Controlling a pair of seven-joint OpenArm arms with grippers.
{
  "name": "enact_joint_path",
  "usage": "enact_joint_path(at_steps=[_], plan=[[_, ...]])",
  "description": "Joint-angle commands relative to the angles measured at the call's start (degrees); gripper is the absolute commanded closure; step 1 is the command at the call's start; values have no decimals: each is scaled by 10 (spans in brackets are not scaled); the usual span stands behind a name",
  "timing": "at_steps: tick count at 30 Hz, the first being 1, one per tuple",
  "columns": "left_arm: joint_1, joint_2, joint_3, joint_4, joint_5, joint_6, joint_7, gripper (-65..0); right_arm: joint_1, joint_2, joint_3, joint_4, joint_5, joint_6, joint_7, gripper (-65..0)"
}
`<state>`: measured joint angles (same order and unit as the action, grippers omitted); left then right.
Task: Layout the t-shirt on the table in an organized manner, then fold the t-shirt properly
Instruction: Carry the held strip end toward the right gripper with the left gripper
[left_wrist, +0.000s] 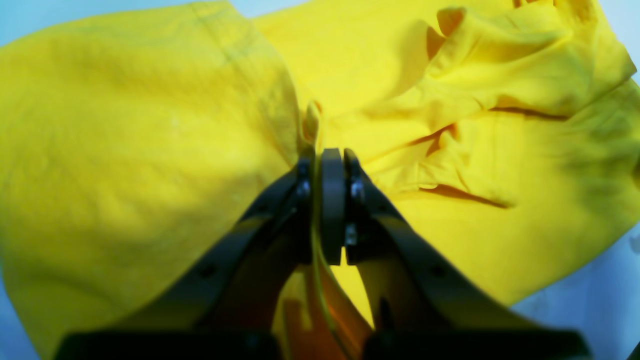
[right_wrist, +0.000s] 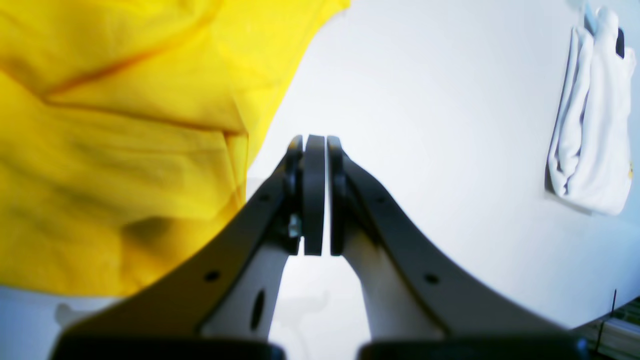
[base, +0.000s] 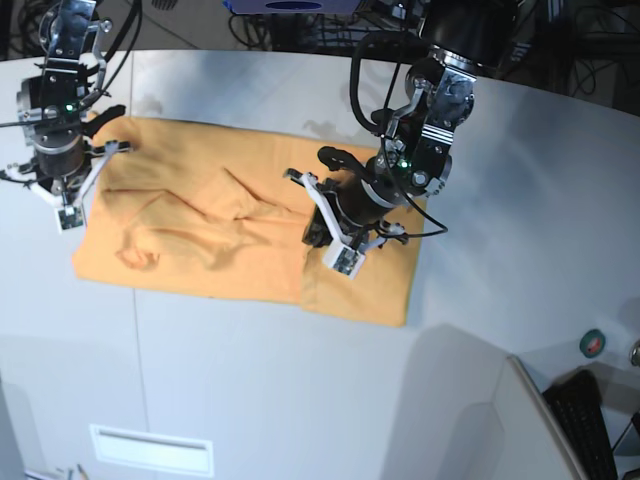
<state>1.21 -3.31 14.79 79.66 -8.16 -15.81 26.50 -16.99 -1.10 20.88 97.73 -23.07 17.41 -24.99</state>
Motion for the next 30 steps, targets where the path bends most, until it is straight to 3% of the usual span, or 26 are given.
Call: enact_joint_path(at_steps=[1,8,15,19,30], plan=[[-8,4,0,14,-6,-2,-11,0,2,4,2,9,-2,-4,10,0],[-8,1,1,15,-10,-5,35,0,3,4,2,9,-2,-4,10,0],[1,-1,2,45,-10,-5,41,0,11,4,1,7,-2,-4,10,0],[-1,-4,2,77,-11,-5,104,0,12,4,-3,7,-2,-4,10,0],[3,-4,3,87,-11,-6,128,0,16,2,-1,7,-2,-4,10,0]])
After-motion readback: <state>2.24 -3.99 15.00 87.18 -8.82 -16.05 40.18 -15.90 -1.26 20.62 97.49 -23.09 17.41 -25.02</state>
